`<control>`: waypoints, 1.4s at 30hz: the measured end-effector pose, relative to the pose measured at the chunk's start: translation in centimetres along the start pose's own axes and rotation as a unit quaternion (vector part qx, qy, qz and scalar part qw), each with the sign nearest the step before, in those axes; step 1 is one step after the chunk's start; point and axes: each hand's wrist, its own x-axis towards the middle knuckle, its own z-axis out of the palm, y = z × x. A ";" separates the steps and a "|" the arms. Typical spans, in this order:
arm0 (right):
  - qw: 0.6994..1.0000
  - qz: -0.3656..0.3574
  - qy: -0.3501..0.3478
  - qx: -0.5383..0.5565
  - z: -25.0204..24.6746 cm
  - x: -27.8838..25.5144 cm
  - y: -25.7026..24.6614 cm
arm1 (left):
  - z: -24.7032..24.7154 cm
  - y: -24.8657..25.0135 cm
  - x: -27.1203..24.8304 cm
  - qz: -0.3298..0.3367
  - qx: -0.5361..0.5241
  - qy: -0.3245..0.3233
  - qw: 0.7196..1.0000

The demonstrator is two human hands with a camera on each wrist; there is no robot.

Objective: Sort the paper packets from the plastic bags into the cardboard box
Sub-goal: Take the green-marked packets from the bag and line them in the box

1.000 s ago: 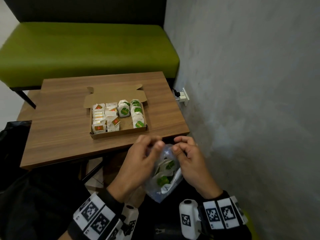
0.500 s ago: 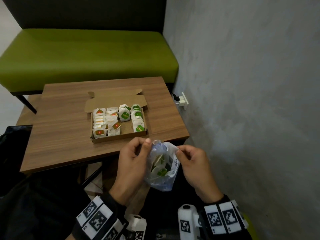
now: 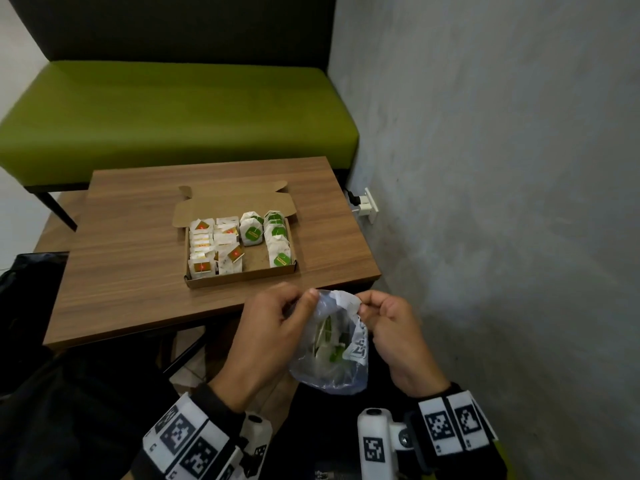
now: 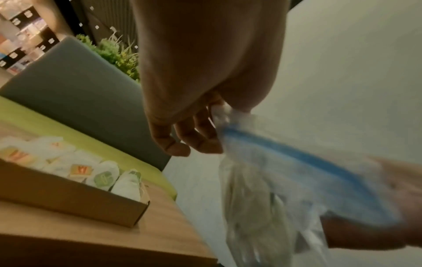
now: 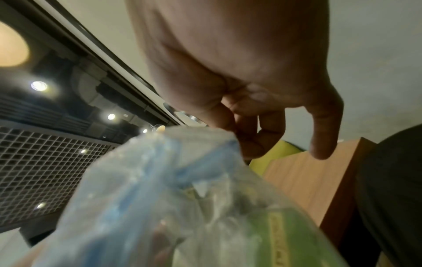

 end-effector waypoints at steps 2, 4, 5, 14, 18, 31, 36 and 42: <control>0.999 -0.027 0.036 -0.005 0.4 0.0 0.0 | 0.3 -0.1 0.1 -0.036 -0.021 0.045 0.998; 0.988 -0.083 0.107 -0.067 0.4 -0.2 0.1 | 0.5 -0.3 0.2 -0.063 -0.040 0.101 0.992; 0.981 -0.102 0.132 -0.102 0.4 -0.4 0.0 | 0.6 -0.4 0.2 -0.075 -0.051 0.122 0.988; 0.979 -0.082 0.077 -0.169 0.0 0.0 1.1 | 1.1 -0.5 0.3 -0.110 -0.175 0.151 0.967; 0.987 -0.055 0.113 -0.104 -0.2 0.6 1.1 | 1.2 -0.7 0.2 -0.186 -0.321 0.098 0.923; 0.998 -0.027 0.058 -0.026 -1.5 0.7 0.7 | 1.0 -1.8 1.4 -0.336 -0.428 0.058 0.837; 0.977 -0.120 -0.090 -0.154 -1.1 0.8 -0.8 | 1.2 -1.1 1.8 -0.306 -0.379 -0.041 0.872; 0.985 -0.106 -0.060 -0.120 -0.2 2.2 0.0 | 0.5 -1.0 1.9 -0.265 -0.314 -0.059 0.910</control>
